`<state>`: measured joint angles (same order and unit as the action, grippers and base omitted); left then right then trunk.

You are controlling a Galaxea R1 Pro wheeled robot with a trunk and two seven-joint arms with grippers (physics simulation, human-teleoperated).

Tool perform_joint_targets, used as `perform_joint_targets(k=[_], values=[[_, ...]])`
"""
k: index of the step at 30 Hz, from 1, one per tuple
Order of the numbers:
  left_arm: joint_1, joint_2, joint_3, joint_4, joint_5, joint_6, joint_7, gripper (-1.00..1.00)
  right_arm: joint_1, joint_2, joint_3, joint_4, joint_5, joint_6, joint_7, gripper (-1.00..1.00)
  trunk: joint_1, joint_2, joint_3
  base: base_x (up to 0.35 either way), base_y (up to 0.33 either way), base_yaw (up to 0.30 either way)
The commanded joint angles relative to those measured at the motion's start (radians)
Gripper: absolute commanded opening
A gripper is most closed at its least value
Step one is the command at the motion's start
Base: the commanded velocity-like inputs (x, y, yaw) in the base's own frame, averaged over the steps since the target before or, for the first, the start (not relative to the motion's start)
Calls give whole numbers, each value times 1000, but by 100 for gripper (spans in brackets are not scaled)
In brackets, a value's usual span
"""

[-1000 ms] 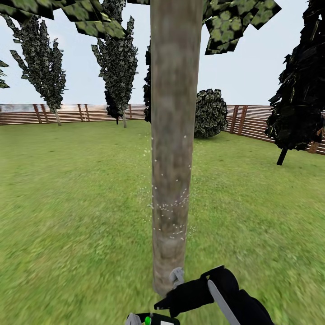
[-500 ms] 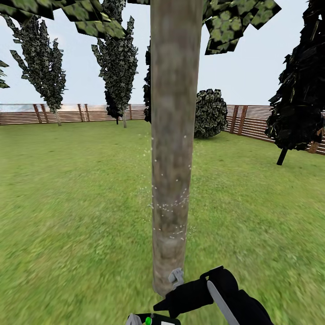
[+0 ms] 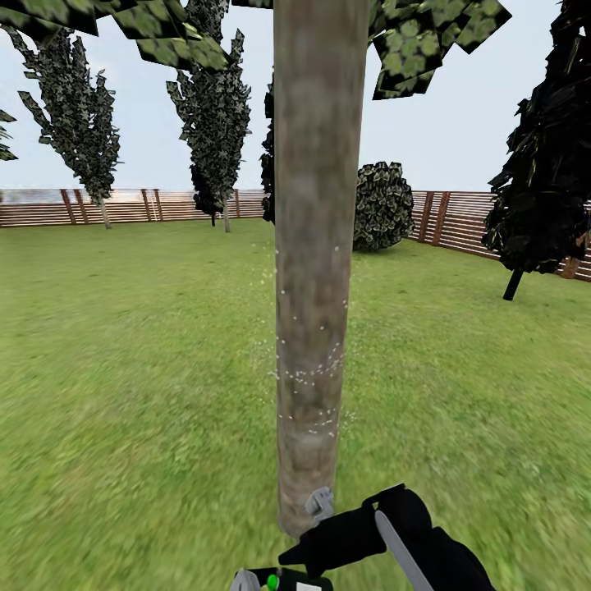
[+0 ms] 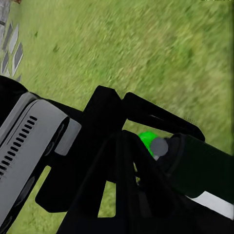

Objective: In the garden, pick up the pesticide atomizer on the floor and spray pesticide onto both trees until each tree trunk is fully covered.

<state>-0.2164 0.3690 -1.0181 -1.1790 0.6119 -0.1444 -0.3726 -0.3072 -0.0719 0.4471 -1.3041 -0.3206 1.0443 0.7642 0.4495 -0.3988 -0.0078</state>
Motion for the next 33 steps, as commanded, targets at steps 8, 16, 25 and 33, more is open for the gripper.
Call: perform_joint_targets(k=[8,16,25,33], values=[[-1,1,-2,-16,9,-1,-2,-100,0,1,1,-1,2,3,-2,-100,0,-1,-1,0,0,0],[-1,2,-1,-24,9,0,-2,-100,-1,1,0,-1,2,3,-2,-100,0,-1,-1,0,0,0],[-1,2,1,-33,9,0,-2,-100,0,1,1,-1,2,3,-2,-100,0,-1,-1,0,0,0],[-1,2,1,-37,9,0,-2,-100,0,1,1,0,3,3,-3,-100,0,-1,-1,0,0,0]])
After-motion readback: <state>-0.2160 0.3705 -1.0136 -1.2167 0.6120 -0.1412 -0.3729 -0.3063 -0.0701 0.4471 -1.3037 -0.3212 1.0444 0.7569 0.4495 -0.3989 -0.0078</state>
